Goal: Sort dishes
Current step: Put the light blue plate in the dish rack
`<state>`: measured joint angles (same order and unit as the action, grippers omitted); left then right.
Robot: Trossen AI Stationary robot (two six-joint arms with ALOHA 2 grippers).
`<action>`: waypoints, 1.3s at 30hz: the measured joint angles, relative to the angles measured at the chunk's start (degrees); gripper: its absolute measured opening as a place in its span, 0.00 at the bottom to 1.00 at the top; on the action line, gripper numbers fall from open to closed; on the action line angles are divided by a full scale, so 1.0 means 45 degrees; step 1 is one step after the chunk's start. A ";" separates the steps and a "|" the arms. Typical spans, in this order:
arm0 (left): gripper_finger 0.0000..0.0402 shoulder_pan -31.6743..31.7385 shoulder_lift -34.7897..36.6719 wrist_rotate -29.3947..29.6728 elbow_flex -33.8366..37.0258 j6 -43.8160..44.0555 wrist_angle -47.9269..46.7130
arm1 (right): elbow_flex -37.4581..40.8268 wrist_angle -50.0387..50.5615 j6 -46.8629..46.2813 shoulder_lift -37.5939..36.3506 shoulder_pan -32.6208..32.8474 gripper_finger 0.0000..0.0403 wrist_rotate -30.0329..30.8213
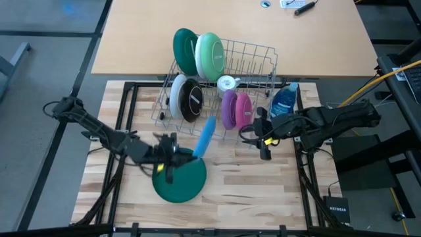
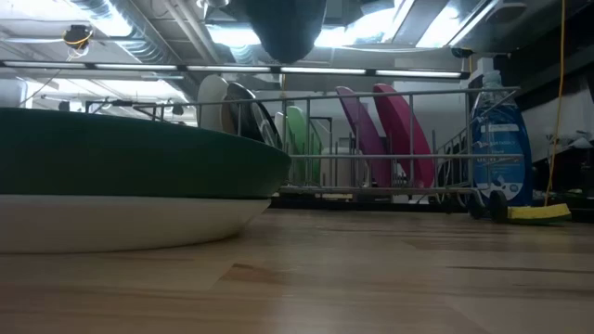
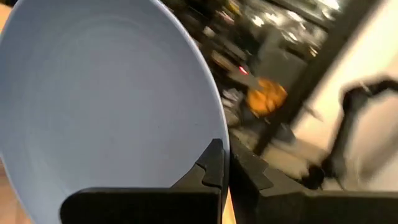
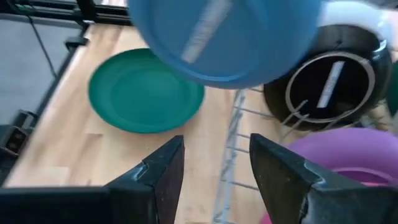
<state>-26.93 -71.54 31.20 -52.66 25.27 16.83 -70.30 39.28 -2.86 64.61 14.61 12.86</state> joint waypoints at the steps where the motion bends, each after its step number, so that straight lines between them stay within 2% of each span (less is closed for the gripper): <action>1: 0.00 0.0348 0.0050 0.0004 0.0000 0.0246 0.0091 | 0.0000 0.0029 0.0183 -0.0050 0.0000 0.46 0.0161; 5: 0.00 0.1939 0.0172 -0.0131 0.0000 0.0460 0.0176 | 0.0000 0.0586 0.0478 -0.0101 -0.0005 0.46 0.0541; 11: 0.00 0.4670 0.0172 -0.2679 0.0227 0.1714 0.1051 | 0.0000 0.1516 0.0664 -0.0093 -0.0005 0.46 0.0681; 17: 0.00 0.6496 0.0049 -0.4069 0.0851 0.2987 0.1698 | 0.0000 0.1663 0.0707 -0.0086 -0.0005 0.46 0.0701; 20: 0.00 0.7044 -0.0179 -0.5058 0.1320 0.3459 0.3074 | 0.0000 0.1672 0.0711 -0.0086 -0.0005 0.46 0.0710; 24: 0.00 0.7516 -0.0495 -0.5569 0.1803 0.4042 0.4953 | 0.0000 0.1712 0.0716 -0.0086 -0.0005 0.46 0.0710; 34: 0.00 0.8245 -0.1675 -0.5614 0.2049 0.4535 0.5352 | 0.0000 0.1626 0.0716 -0.0086 -0.0005 0.46 0.0713; 39: 0.00 0.8428 -0.2570 -0.6108 0.2045 0.4989 0.7095 | 0.0005 0.1619 0.0716 -0.0086 -0.0005 0.46 0.0710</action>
<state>11.00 -83.10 3.72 -43.46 47.72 48.76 -70.28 46.57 0.36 64.23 14.59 16.05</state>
